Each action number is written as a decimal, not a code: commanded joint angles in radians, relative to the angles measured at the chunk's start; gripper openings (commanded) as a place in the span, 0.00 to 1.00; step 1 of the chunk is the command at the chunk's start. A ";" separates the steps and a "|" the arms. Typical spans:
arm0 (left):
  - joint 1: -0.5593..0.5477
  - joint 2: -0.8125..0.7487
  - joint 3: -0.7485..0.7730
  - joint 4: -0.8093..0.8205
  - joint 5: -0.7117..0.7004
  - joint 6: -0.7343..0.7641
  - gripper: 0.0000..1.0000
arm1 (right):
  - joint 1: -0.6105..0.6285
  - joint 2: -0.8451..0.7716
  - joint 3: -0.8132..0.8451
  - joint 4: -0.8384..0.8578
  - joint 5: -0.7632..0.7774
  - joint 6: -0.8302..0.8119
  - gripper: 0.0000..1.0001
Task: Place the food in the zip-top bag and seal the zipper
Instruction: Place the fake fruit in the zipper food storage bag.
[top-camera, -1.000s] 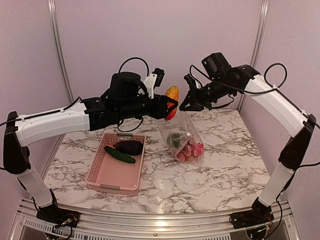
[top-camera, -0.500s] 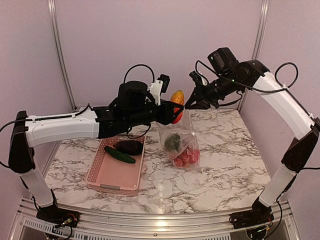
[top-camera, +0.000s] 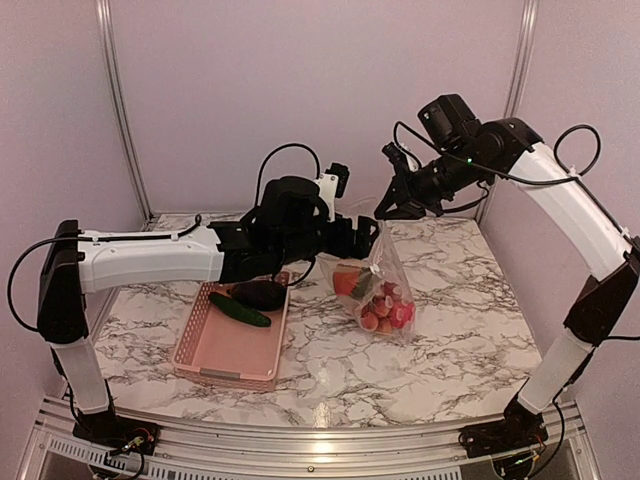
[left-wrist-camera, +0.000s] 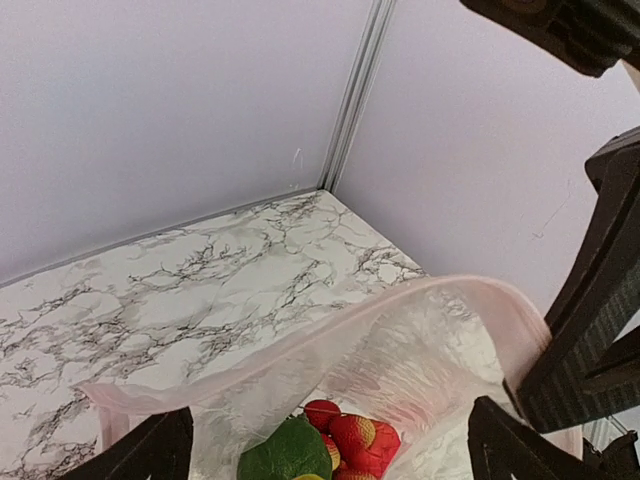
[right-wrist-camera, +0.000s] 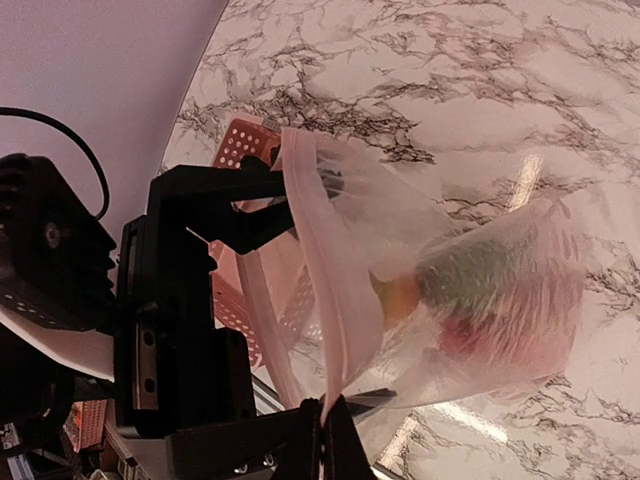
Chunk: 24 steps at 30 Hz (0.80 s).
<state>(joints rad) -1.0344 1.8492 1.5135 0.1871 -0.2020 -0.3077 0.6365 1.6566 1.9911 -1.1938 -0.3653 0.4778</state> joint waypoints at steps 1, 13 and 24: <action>-0.004 -0.034 0.085 -0.039 -0.045 0.022 0.99 | 0.003 -0.046 -0.032 0.028 0.012 -0.016 0.00; 0.038 -0.111 0.286 -0.327 -0.037 -0.046 0.92 | 0.001 -0.079 -0.172 0.131 -0.007 -0.003 0.00; 0.057 -0.140 0.203 -0.676 0.029 -0.257 0.36 | 0.002 -0.062 -0.189 0.157 -0.020 -0.013 0.00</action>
<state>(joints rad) -0.9932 1.6855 1.7409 -0.2890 -0.2504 -0.4736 0.6312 1.5864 1.8015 -1.0641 -0.3740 0.4713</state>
